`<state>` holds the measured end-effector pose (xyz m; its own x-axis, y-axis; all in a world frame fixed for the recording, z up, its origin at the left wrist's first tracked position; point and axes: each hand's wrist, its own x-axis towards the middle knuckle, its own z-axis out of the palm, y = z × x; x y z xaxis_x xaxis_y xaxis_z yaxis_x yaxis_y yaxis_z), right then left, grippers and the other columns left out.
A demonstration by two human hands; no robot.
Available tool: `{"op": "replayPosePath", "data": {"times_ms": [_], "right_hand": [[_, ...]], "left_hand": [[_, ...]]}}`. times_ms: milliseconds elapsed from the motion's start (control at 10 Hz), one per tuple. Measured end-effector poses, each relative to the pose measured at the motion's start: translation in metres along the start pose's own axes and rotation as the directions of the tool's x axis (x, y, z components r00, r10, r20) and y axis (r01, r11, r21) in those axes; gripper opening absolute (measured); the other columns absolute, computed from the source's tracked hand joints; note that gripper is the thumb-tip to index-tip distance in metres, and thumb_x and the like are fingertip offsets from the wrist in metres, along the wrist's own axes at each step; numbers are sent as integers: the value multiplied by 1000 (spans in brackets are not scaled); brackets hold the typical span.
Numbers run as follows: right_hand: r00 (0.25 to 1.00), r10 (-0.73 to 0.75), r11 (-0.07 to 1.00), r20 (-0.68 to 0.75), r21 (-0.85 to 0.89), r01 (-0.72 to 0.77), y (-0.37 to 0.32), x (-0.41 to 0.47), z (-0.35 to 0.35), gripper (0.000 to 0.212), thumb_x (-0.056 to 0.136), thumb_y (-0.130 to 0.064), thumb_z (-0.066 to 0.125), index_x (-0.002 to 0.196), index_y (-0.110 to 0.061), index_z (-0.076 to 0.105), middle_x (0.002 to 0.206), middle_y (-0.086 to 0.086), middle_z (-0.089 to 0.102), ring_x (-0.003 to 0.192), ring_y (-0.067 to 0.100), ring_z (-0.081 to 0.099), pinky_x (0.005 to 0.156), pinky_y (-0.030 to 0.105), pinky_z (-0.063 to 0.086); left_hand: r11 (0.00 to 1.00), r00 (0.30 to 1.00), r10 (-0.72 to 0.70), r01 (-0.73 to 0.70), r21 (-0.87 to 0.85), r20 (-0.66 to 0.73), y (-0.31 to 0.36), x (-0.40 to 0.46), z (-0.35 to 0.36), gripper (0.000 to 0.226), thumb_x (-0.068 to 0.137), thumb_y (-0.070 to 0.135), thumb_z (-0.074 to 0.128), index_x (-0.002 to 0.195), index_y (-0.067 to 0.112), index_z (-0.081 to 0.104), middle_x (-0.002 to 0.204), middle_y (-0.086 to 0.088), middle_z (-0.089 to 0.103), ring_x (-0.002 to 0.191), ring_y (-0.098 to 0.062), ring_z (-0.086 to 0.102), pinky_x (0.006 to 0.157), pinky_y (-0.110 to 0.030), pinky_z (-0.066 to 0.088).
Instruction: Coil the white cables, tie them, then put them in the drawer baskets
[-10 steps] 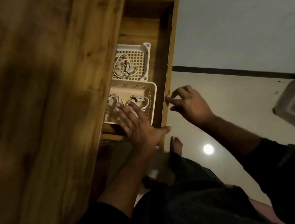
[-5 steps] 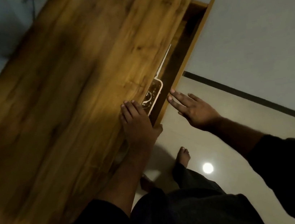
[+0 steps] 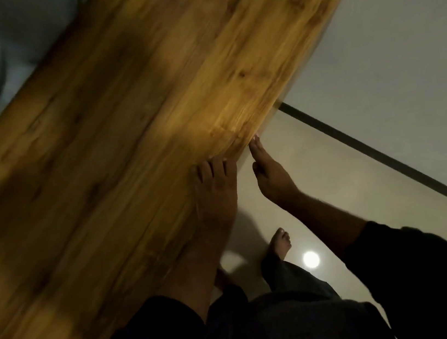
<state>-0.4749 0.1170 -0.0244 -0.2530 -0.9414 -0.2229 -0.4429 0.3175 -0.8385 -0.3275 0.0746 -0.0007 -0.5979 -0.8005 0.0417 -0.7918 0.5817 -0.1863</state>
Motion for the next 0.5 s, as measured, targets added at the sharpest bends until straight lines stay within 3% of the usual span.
{"op": "replayPosePath", "data": {"times_ms": [200, 300, 400, 500], "right_hand": [[987, 38, 994, 157, -104, -22, 17, 9, -18, 71, 103, 5, 34, 164, -26, 12, 172, -3, 0, 153, 5, -2, 109, -2, -3], [982, 38, 975, 186, -222, 4, 13, 9, -36, 70, 106, -3, 39, 164, -31, 12, 171, -9, 3, 158, 15, -1, 118, 20, 5], [989, -3, 941, 147, -335, 53, 5, 4, -46, 65, 106, -14, 47, 163, -27, 18, 171, -5, 14, 158, 19, 10, 124, 36, 19], [995, -96, 903, 6, -420, 90, -7, -5, -45, 58, 104, -14, 51, 159, -19, 32, 166, 3, 31, 153, 24, 29, 123, 47, 32]], "left_hand": [[999, 999, -36, 36, 23, -17, 7, 4, 10, 23, 106, 9, 28, 112, 10, 50, 114, -18, 62, 105, -34, 61, 103, -53, 48], [999, 1000, -20, 21, -42, 20, 0, 9, -1, 18, 95, 18, 56, 112, 13, 49, 111, -13, 60, 100, -30, 60, 95, -47, 51], [987, 992, -57, 72, -143, 109, -15, 18, -14, 49, 84, 39, 71, 120, 13, 51, 125, -16, 57, 111, -32, 57, 91, -44, 49], [962, 994, -73, 93, -255, 87, -25, 13, -25, 58, 87, 58, 63, 123, 14, 52, 131, -16, 55, 119, -33, 52, 97, -45, 46]]}}
